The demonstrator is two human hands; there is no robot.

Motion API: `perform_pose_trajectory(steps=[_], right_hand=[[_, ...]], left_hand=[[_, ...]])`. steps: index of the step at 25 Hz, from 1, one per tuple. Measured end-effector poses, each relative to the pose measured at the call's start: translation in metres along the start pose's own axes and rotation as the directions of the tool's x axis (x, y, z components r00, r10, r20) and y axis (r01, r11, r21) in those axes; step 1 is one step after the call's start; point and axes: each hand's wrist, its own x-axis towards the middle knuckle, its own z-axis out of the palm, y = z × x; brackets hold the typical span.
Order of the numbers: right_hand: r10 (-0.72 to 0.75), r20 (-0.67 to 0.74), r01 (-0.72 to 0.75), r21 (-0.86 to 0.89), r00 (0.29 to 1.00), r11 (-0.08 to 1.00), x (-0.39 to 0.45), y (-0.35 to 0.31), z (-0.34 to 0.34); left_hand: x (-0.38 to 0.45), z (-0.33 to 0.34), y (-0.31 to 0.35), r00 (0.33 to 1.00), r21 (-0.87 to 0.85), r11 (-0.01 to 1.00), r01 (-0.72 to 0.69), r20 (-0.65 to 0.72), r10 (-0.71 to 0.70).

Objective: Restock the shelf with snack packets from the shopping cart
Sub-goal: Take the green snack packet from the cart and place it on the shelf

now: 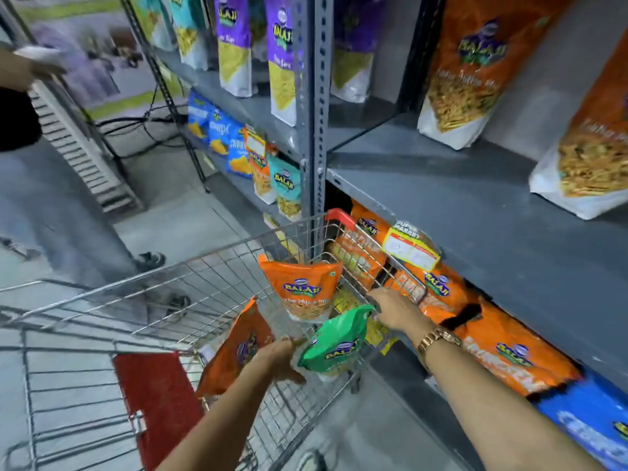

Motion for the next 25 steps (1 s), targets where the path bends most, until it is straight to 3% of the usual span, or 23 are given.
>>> perform_pose_trajectory(steps=[4, 8, 12, 14, 16, 18, 21, 25], right_hand=[[0.037, 0.124, -0.058, 0.164, 0.992, 0.985, 0.020, -0.002, 0.015], [0.133, 0.097, -0.161, 0.395, 0.986, 0.905, 0.037, -0.005, 0.024], [0.132, 0.123, -0.173, 0.449, 0.984, 0.877, 0.036, -0.008, 0.026], [0.127, 0.088, -0.154, 0.519, 0.988, 0.841, 0.030, -0.013, 0.018], [0.147, 0.022, -0.127, 0.642, 0.989, 0.757, 0.019, -0.022, 0.003], [0.169, -0.063, -0.064, 0.752, 0.984, 0.656, 0.005, -0.031, -0.015], [0.219, -0.209, 0.057, 0.833, 0.953, 0.550, -0.016, -0.042, -0.041], [0.283, -0.390, 0.233, 0.857, 0.876, 0.459, -0.047, -0.044, -0.077]], left_hand=[[0.014, 0.003, -0.001, 0.999, -0.144, 0.989, -0.030, -0.034, 0.026], [0.020, -0.001, -0.004, 0.984, -0.462, 0.885, 0.056, -0.126, -0.128], [0.016, -0.010, 0.002, 0.942, -0.684, 0.726, 0.071, -0.194, -0.275], [0.006, -0.020, 0.010, 0.928, -0.825, 0.561, 0.069, -0.153, -0.340], [-0.004, -0.031, 0.014, 0.921, -0.922, 0.388, 0.015, -0.138, -0.364], [-0.013, -0.045, 0.017, 0.902, -0.953, 0.295, -0.067, -0.184, -0.391], [-0.035, -0.070, 0.036, 0.857, -0.952, 0.218, -0.216, -0.291, -0.426], [-0.065, -0.114, 0.078, 0.777, -0.872, 0.220, -0.437, -0.489, -0.396]])
